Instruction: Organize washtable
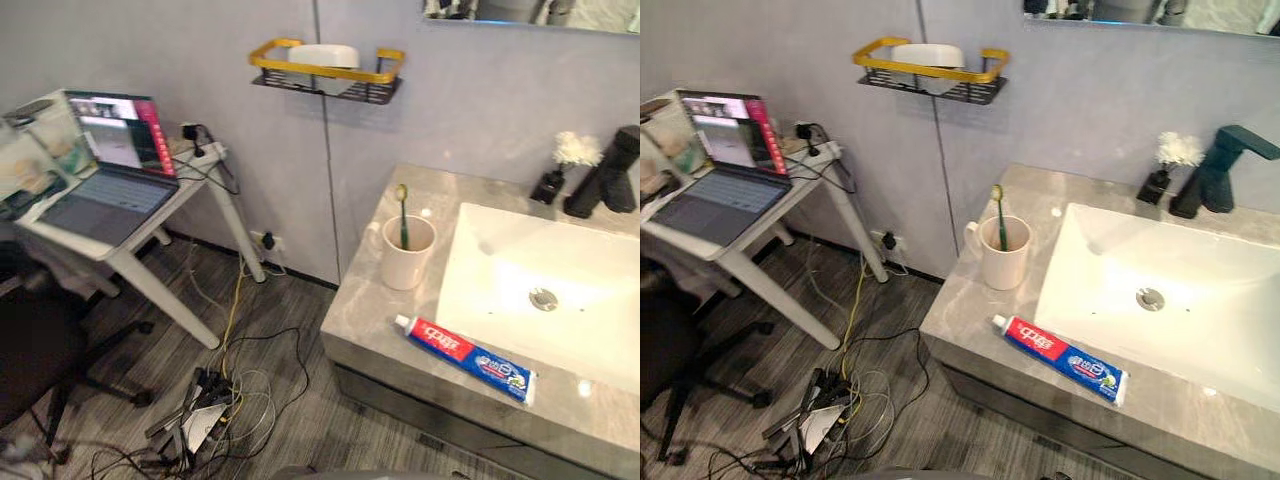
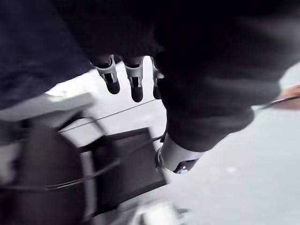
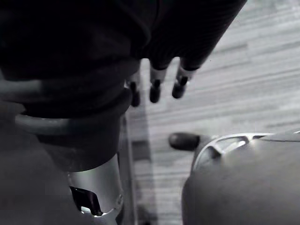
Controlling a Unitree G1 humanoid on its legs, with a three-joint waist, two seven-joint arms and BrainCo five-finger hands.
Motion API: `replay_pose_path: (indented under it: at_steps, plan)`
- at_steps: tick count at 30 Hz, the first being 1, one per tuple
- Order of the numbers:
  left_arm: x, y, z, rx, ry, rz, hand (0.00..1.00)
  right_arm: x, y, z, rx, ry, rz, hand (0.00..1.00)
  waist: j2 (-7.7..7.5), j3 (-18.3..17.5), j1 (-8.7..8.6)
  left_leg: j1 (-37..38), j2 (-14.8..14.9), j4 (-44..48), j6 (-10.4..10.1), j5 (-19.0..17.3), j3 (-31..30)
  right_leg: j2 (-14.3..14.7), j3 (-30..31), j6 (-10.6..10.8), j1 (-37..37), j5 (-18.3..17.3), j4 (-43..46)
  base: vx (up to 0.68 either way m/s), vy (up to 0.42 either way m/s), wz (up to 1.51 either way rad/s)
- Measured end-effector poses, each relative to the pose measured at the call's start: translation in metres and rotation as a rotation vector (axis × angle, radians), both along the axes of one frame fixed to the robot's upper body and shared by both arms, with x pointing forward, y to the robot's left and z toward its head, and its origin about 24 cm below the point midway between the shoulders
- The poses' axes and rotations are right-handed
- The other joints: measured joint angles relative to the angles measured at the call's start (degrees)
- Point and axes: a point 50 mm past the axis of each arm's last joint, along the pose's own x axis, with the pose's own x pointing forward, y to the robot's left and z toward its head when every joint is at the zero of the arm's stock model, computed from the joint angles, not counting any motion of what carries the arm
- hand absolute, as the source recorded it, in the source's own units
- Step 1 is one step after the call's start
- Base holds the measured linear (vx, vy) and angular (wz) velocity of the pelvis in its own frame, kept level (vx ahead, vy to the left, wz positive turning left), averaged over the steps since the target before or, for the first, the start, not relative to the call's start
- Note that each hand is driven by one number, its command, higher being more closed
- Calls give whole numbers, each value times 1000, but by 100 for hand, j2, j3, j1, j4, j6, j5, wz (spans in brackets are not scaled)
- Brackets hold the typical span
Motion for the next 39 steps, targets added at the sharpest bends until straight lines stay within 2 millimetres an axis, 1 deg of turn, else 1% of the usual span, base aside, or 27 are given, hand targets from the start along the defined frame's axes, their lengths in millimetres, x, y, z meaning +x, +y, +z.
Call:
replay_pose_path:
  at_steps: [1, 2, 4, 5, 6, 7, 8, 10, 11, 13, 15, 16, 18, 19, 20, 21, 22, 23, 24, 25, 26, 28, 30, 31, 32, 36, 39]
  plan:
    - [11, -14, 21, 99, -47, -36, 0, -3, -1, 1, -8, 0, -2, 0, 5, -26, 52, -15, -28, 27, 1, -3, -47, -24, -47, -15, 67, 11, 8, -75, 19, 31]
    - [15, -22, 30, 140, -71, -57, 0, -4, -1, 0, -7, 3, -3, 0, 10, -52, 68, -16, -36, 29, 2, -6, -61, -39, -73, -19, 73, 14, 42, -67, 23, 30]
    - [36, -60, 62, 288, -160, -197, 0, -5, 0, 1, -10, -4, -4, 0, 1, -119, 78, -15, -67, 54, 5, -8, -189, -72, -202, -14, 147, 4, 114, -49, 20, 29]
    - [41, -69, 70, 324, -182, -240, 0, -4, 1, 1, -11, -13, -3, 0, -6, -130, 75, -15, -67, 55, 5, -8, -194, -78, -207, -19, 146, -4, 148, -53, 14, 13]
    - [49, -88, 83, 382, -237, -328, 0, -1, 3, 2, -10, -28, -1, 0, -18, -149, 60, -15, -66, 63, 11, -13, -191, -81, -202, -24, 146, -7, 177, -48, 12, 2]
    - [54, -99, 89, 407, -266, -377, 0, 1, 4, 2, -9, -35, 0, 0, -23, -162, 41, -14, -66, 65, 11, -13, -190, -83, -199, -25, 144, -6, 184, -63, 19, -5]
    - [64, -131, 103, 446, -359, -547, 0, 5, 7, 2, -5, -51, 6, 0, -29, -185, -30, 1, -66, 74, 12, -13, -168, -91, -159, -27, 127, -5, 223, -46, 16, -7]
    - [70, -150, 108, 453, -410, -659, 0, 7, 7, 2, -3, -54, 14, 0, -25, -202, -101, 15, -64, 76, 13, -13, -142, -92, -125, -32, 113, -1, 235, -39, 18, -16]
    - [78, -174, 110, 439, -447, -819, 0, 7, 8, 2, -1, -53, 19, 0, -17, -287, -131, 14, -47, 66, 14, -13, -45, -85, -10, -50, 35, 14, 244, -23, 21, -33]
    - [87, -202, 109, 398, -483, -1016, 0, 5, 8, 2, 0, -48, 25, 0, -3, -342, -169, 19, -2, 62, 25, -26, 117, -58, 123, -63, -34, 40, 241, -7, 15, -39]
    - [95, -230, 108, 330, -524, -1267, 0, 9, 9, 2, 0, -55, 44, 0, 14, -361, -282, 60, 44, 53, 26, -27, 283, -9, 315, -73, -120, 97, 232, -1, 8, -43]
    - [97, -236, 108, 319, -528, -1318, 0, 10, 8, 2, 0, -57, 44, 0, 21, -360, -299, 96, 60, 47, 25, -27, 346, 5, 380, -76, -140, 112, 230, 6, 12, -55]
    - [103, -249, 108, 274, -549, -1468, 0, 14, 9, 3, 3, -65, 50, 0, 30, -359, -413, 185, 114, 25, 21, -30, 565, 62, 613, -110, -184, 156, 197, -2, 15, -54]
    - [110, -259, 107, 252, -556, -1544, 0, 13, 8, 2, 2, -61, 51, 0, 18, -353, -449, 230, 132, 15, 15, -41, 662, 90, 703, -127, -186, 184, 157, -19, 7, -37]
    - [113, -263, 107, 246, -553, -1578, 0, 13, 7, 2, 1, -57, 54, 0, 10, -345, -472, 233, 138, 18, 16, -51, 693, 98, 737, -135, -197, 200, 144, -36, 11, -40]
    - [119, -272, 105, 239, -538, -1653, 0, 13, 5, 3, 4, -51, 84, 0, 26, -338, -540, 226, 143, 11, 18, -55, 780, 105, 839, -167, -269, 226, 139, -43, 17, -32]
    - [122, -276, 104, 242, -519, -1687, 0, 11, 3, 2, 6, -41, 98, 0, 31, -325, -579, 228, 143, 6, 20, -58, 810, 109, 896, -177, -297, 246, 123, -42, 19, -34]
    - [123, -278, 103, 244, -507, -1706, 0, 8, 2, 2, 9, -28, 100, 0, 38, -325, -600, 232, 144, 5, 21, -60, 856, 113, 942, -173, -318, 267, 112, -37, 20, -35]
    - [124, -281, 102, 250, -488, -1734, 0, 3, 1, 1, 15, -3, 98, 0, 55, -324, -681, 229, 153, 7, 16, -79, 937, 129, 1031, -182, -364, 301, 84, -31, 18, -39]
    - [125, -284, 99, 251, -459, -1767, 0, -4, 0, 0, 23, 25, 95, 0, 64, -320, -718, 235, 162, 6, 14, -91, 1024, 151, 1120, -197, -384, 357, 23, -26, 17, -42]
    - [126, -287, 97, 251, -441, -1790, 0, -8, 0, -1, 25, 38, 95, 0, 72, -314, -717, 238, 172, 6, 14, -105, 1080, 165, 1170, -209, -404, 374, 12, -27, 11, -37]
    - [129, -299, 90, 245, -372, -1881, 0, -24, 2, -2, 39, 76, 87, 0, 89, -306, -729, 243, 203, 26, -1, -155, 1227, 206, 1328, -221, -479, 406, 11, -27, 10, -37]
    - [129, -304, 85, 240, -334, -1927, 0, -26, 2, -2, 46, 84, 88, 0, 79, -296, -828, 253, 216, 33, -2, -169, 1289, 227, 1394, -225, -501, 415, 9, -12, 8, -20]
    - [129, -304, 85, 240, -334, -1927, 0, -26, 2, -2, 46, 84, 88, 0, 79, -296, -828, 253, 216, 33, -2, -169, 1289, 227, 1394, -225, -501, 415, 9, -13, 12, -25]
    - [128, -313, 78, 264, -282, -1963, 0, -27, 3, -3, 50, 90, 91, 0, 74, -294, -876, 280, 225, 23, -1, -183, 1391, 244, 1489, -239, -546, 436, 8, -10, 12, -23]
    - [129, -325, 63, 334, -153, -2005, 0, -25, 3, -3, 47, 88, 114, 0, 65, -284, -891, 315, 224, -14, 0, -189, 1424, 255, 1531, -227, -553, 456, -23, -4, 11, -10]
    - [131, -330, 39, 401, 20, -2026, 0, -22, 2, -2, 41, 81, 134, 0, 77, -263, -943, 324, 226, -45, -6, -194, 1421, 258, 1528, -229, -557, 450, -28, 0, 0, 0]
